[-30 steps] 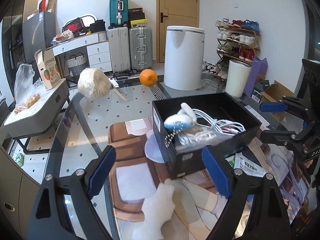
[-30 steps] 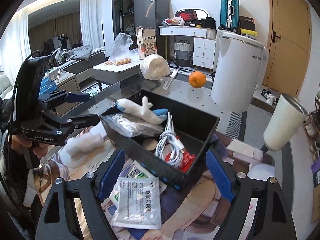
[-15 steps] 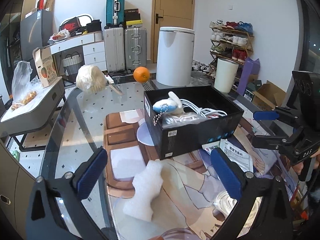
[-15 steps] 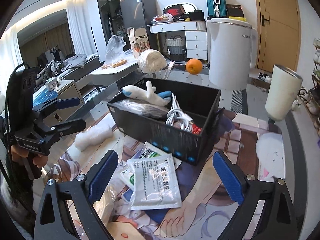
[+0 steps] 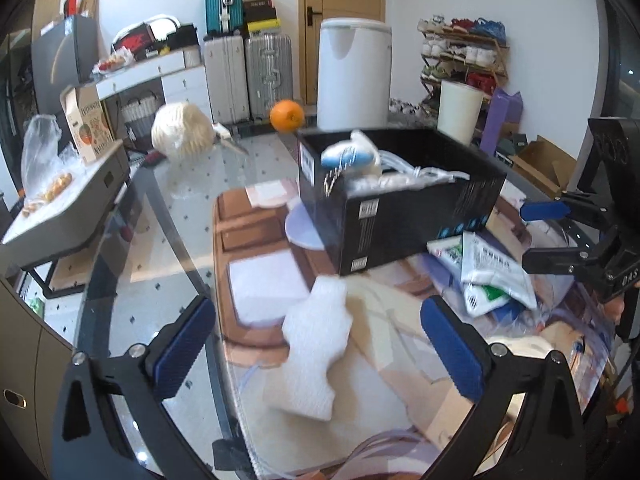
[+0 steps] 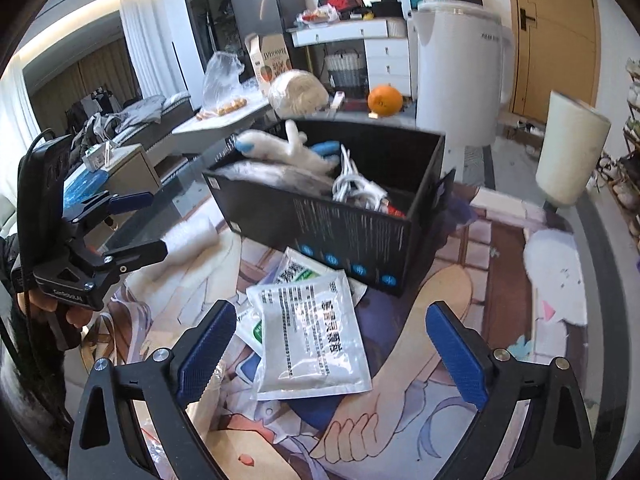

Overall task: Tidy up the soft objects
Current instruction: 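Withdraw both tools from the black box back over the mat, then lower the right tool onto the white medicine packet while the left tool approaches the white foam, then close the right tool on the medicine packet while the left tool grasps the foam piece, then lift the medicine packet with the right tool while the left tool lifts the foam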

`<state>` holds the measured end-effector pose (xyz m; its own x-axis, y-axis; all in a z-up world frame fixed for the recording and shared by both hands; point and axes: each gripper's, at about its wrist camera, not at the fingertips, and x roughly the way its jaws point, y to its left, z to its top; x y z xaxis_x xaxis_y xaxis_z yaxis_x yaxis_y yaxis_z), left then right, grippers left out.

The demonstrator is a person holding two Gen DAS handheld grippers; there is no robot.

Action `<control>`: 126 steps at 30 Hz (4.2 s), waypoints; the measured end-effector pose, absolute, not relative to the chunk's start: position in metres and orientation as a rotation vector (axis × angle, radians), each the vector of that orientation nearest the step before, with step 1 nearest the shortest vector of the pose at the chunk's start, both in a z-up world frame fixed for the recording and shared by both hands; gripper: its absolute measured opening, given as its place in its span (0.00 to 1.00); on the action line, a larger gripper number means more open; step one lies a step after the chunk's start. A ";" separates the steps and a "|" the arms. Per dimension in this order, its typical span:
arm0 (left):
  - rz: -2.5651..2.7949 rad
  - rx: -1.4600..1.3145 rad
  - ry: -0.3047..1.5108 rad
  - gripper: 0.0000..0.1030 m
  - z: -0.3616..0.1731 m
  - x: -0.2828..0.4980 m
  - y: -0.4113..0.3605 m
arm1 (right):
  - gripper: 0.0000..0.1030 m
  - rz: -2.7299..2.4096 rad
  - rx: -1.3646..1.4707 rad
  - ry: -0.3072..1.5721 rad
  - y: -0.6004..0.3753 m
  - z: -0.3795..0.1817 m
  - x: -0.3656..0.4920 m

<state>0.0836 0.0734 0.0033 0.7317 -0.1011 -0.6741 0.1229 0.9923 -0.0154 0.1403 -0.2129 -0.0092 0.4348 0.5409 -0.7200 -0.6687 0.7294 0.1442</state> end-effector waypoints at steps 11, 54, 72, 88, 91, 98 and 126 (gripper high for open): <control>-0.161 0.031 0.814 1.00 -0.013 0.087 0.075 | 0.94 0.779 -0.188 0.913 -0.203 -0.029 0.143; -0.278 0.066 0.929 0.98 -0.027 0.088 0.059 | 0.79 0.731 -0.249 0.924 -0.191 -0.042 0.144; -0.271 0.086 0.932 0.98 -0.029 0.089 0.056 | 0.58 0.792 -0.293 0.907 -0.185 -0.041 0.138; -0.270 0.078 0.928 0.95 -0.028 0.089 0.057 | 0.30 0.827 -0.313 0.896 -0.187 -0.039 0.129; -0.269 0.072 0.918 0.90 -0.027 0.088 0.060 | 0.20 0.830 -0.309 0.892 -0.190 -0.035 0.128; -0.245 0.060 0.900 0.72 -0.024 0.088 0.067 | 0.16 0.832 -0.300 0.864 -0.197 -0.022 0.124; -0.263 0.028 0.849 0.31 -0.011 0.085 0.066 | 0.17 0.848 -0.285 0.829 -0.209 -0.014 0.123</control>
